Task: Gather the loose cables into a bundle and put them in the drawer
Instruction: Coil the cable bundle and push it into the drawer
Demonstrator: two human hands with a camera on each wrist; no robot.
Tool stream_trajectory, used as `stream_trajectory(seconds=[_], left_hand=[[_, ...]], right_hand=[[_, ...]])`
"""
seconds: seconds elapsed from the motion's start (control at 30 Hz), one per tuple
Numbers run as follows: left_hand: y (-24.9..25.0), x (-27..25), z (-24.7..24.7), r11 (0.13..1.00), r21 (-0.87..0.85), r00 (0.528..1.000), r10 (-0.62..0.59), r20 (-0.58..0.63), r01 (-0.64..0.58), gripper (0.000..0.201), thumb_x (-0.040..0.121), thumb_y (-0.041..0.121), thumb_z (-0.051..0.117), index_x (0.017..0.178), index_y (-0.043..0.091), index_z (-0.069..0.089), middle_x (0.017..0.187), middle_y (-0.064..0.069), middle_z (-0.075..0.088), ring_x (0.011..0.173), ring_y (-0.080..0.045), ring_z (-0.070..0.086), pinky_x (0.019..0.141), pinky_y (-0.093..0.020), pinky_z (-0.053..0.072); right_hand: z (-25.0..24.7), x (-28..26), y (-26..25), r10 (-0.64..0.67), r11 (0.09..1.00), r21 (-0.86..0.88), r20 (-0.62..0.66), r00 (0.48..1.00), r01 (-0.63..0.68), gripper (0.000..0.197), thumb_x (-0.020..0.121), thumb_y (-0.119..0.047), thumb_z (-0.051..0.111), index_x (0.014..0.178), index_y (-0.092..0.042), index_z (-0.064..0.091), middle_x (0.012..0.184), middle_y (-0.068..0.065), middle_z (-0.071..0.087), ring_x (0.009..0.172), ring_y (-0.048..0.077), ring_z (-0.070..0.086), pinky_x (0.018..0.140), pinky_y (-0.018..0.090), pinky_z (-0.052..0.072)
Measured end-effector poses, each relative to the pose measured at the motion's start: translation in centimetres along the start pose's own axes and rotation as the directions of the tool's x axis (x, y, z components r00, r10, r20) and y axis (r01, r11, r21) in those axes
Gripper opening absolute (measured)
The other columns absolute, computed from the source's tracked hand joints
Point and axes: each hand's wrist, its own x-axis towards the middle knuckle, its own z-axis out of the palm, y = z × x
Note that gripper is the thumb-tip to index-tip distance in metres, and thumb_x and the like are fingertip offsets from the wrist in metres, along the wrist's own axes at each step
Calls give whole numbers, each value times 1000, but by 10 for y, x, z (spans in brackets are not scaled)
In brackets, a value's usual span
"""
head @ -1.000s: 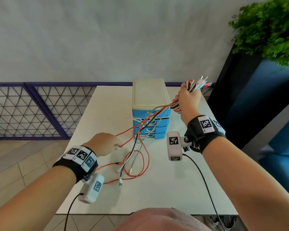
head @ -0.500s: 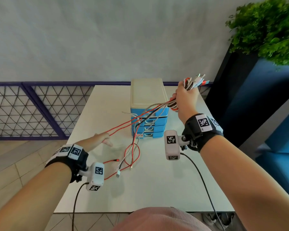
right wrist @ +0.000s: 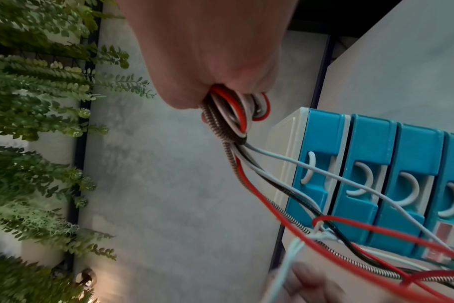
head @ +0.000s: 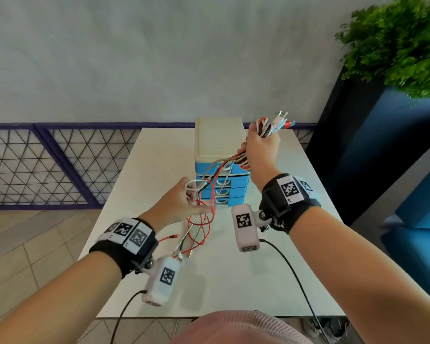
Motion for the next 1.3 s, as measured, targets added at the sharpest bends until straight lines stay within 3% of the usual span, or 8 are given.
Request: stream_trajectory(seconds=[0.1, 0.3, 0.43, 0.57, 0.77, 0.9, 1.07, 1.3], left_hand=[[16, 4, 5, 973, -230, 997, 6, -82, -24, 69, 76, 70, 57, 77, 1, 53, 74, -4, 53, 67, -16, 49, 67, -33, 39], [22, 5, -5, 710, -704, 935, -257, -243, 11, 36, 104, 25, 30, 83, 12, 56, 87, -6, 64, 94, -19, 65, 90, -29, 49], [2, 1, -19, 971, -199, 942, 58, -331, -130, 30, 104, 23, 25, 80, 16, 42, 64, -7, 45, 54, -13, 55, 59, -35, 47], [-41, -15, -27, 908, 415, 998, 56, 6, -54, 19, 101, 37, 28, 101, 22, 40, 64, -8, 53, 58, -31, 56, 54, -40, 42], [-49, -18, -19, 937, 341, 915, -199, 351, 73, 36, 88, 33, 45, 113, 10, 56, 109, -3, 59, 108, -27, 57, 96, -30, 42], [-39, -4, -29, 886, 463, 884, -233, 404, 22, 61, 84, 6, 40, 144, 16, 37, 152, 4, 26, 141, -15, 26, 116, -25, 17], [-31, 12, -36, 944, 313, 994, 107, 3, -103, 32, 92, 3, 52, 121, 15, 60, 119, -3, 58, 104, -18, 58, 97, -30, 42], [-16, 17, -18, 965, 157, 975, 218, -33, -210, 26, 84, 14, 68, 78, 39, 63, 78, 25, 66, 84, 5, 60, 76, -10, 45]], right_hand=[[0, -1, 1, -4, 1000, -26, 7, 1000, 4, 22, 97, -16, 49, 76, -17, 42, 61, 5, 45, 41, 11, 49, 44, 22, 46], [-6, -3, 2, 9, 999, -46, 10, 1000, -9, 22, 98, -18, 49, 77, -20, 43, 60, 2, 46, 44, 11, 51, 45, 24, 47], [-13, 3, -2, 16, 999, -30, -9, 1000, -16, 22, 98, -19, 47, 77, -15, 41, 54, 0, 44, 35, 7, 48, 43, 24, 43], [-18, 10, -6, 0, 1000, 14, -28, 1000, 1, 22, 97, -16, 46, 77, -15, 39, 52, 0, 40, 33, 7, 44, 43, 25, 41], [-13, 12, 2, 7, 1000, 17, 62, 998, -8, 23, 97, -17, 48, 76, -16, 41, 55, 0, 42, 39, 9, 47, 48, 27, 46], [-12, 10, 3, 20, 999, 33, 173, 985, -26, 27, 98, -18, 50, 73, -16, 41, 54, -1, 42, 44, 12, 47, 49, 27, 45], [-12, 4, 0, 25, 989, 126, 346, 938, -73, 24, 98, -15, 51, 75, -15, 43, 48, -5, 39, 40, 12, 44, 49, 29, 45], [-15, 0, 0, 20, 994, 91, 391, 920, -60, 26, 97, -17, 54, 74, -15, 41, 49, -5, 41, 43, 12, 45, 52, 31, 47]])
